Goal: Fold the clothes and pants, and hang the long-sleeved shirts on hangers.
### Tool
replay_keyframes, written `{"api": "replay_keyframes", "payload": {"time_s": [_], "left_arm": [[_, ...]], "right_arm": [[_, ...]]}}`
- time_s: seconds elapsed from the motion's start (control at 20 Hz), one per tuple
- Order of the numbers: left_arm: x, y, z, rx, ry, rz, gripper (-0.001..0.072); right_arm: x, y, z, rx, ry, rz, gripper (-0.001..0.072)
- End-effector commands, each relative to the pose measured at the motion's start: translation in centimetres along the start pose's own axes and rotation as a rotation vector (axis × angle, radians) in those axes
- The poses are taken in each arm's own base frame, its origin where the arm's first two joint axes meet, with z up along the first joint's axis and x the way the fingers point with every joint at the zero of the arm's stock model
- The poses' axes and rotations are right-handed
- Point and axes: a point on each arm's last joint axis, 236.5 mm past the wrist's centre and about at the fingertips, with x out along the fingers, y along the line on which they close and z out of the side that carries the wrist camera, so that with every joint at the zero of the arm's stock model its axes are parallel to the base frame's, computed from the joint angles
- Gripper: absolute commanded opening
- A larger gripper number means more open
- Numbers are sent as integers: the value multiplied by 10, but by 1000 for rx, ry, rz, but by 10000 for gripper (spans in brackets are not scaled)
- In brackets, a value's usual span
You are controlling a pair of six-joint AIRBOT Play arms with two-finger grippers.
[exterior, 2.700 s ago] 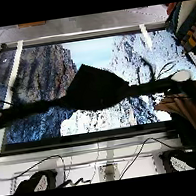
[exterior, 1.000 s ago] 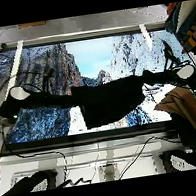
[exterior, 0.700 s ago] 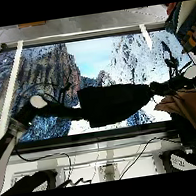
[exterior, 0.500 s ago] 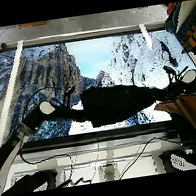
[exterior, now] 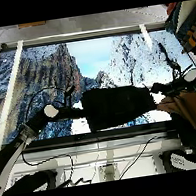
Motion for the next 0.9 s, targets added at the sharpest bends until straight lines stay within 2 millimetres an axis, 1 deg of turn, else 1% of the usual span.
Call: {"api": "replay_keyframes", "payload": {"time_s": [0.0,0.05,0.1,0.2,0.3,0.4,0.55,0.65,0.7,0.85], "left_arm": [[0,1,2,0,-8,4,708],[0,1,2,0,-8,4,708],[0,1,2,0,-8,4,707],[0,1,2,1,-9,5,707],[0,2,3,1,-14,6,707],[0,3,7,0,-33,12,706],[0,6,17,1,-71,26,706],[-1,10,20,14,-86,42,699],[-1,14,20,34,-84,60,700],[-2,26,16,103,-65,115,699]], "right_arm": [[5,-9,13,-16,118,56,686],[11,-6,4,-45,208,112,686],[17,2,-9,-67,312,188,686],[30,21,-30,-83,446,336,686],[48,32,-37,-66,487,423,686],[65,35,-41,-59,510,443,686],[89,39,-33,-118,455,420,686],[97,57,-29,-170,418,434,686],[99,70,-31,-204,417,455,686],[108,115,-50,-311,454,518,685]]}}
